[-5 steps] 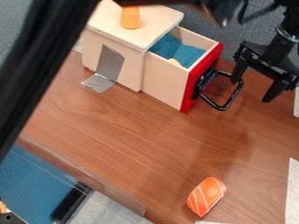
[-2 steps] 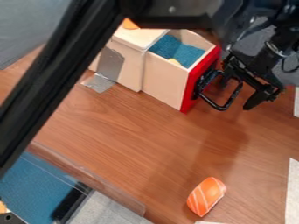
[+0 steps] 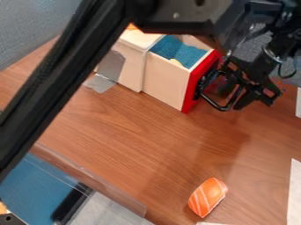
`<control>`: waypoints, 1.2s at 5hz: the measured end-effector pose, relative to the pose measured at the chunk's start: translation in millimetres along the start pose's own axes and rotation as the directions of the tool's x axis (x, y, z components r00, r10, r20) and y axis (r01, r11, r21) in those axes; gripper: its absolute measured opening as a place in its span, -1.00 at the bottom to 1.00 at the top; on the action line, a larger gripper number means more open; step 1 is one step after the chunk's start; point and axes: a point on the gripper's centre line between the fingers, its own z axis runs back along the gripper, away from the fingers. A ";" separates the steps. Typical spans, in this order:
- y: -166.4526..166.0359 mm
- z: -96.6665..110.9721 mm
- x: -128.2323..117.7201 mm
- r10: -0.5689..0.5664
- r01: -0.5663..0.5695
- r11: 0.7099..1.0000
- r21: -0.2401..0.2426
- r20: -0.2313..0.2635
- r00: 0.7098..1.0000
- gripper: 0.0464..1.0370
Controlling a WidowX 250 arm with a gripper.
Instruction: Close the drawer
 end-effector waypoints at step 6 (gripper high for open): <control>98.4 -25.3 -1.9 0.334 -0.333 0.942 0.028 -0.128 0.934 -0.99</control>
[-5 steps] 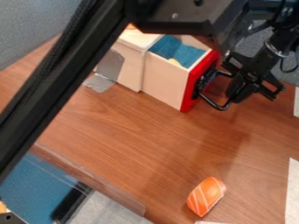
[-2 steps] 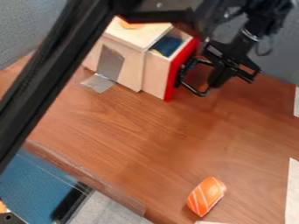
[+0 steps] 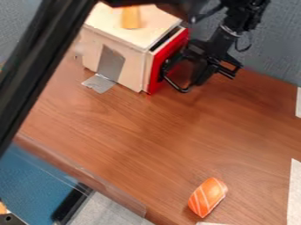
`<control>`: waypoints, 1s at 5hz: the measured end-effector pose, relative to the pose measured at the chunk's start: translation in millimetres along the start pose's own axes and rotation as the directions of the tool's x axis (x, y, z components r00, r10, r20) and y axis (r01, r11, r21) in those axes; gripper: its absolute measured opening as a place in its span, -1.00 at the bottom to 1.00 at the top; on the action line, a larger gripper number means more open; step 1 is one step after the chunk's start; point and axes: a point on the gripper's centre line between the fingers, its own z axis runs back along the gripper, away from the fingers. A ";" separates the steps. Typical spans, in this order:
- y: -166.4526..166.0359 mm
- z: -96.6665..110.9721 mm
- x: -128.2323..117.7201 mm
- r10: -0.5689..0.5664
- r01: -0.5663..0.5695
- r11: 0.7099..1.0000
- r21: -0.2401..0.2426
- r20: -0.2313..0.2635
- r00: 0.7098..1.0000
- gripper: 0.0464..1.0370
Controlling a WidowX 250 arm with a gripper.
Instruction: Close the drawer
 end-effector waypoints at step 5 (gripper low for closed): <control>-16.8 33.5 -1.6 -0.115 0.137 0.949 -0.282 0.095 0.989 -0.19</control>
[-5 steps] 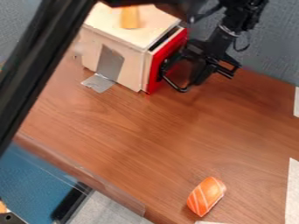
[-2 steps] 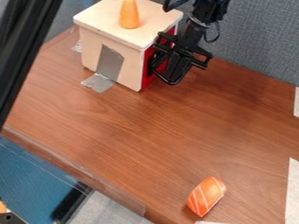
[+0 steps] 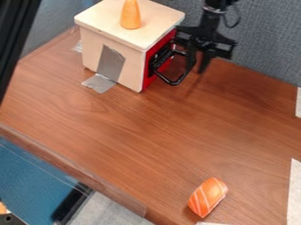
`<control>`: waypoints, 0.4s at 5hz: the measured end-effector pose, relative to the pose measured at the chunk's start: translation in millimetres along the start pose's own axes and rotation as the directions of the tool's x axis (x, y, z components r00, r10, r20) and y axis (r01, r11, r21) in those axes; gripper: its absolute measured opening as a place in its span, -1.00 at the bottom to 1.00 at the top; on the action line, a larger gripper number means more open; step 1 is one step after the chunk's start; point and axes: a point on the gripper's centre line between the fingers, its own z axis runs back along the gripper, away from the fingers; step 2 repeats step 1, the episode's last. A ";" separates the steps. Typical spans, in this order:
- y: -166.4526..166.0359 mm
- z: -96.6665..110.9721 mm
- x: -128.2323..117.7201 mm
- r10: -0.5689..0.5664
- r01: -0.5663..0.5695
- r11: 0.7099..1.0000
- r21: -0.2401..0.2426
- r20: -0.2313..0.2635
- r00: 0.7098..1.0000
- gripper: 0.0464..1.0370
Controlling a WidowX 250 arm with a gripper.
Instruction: Close the drawer
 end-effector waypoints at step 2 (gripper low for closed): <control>-28.9 12.1 -1.0 -0.093 0.094 0.994 -0.057 0.031 0.995 0.41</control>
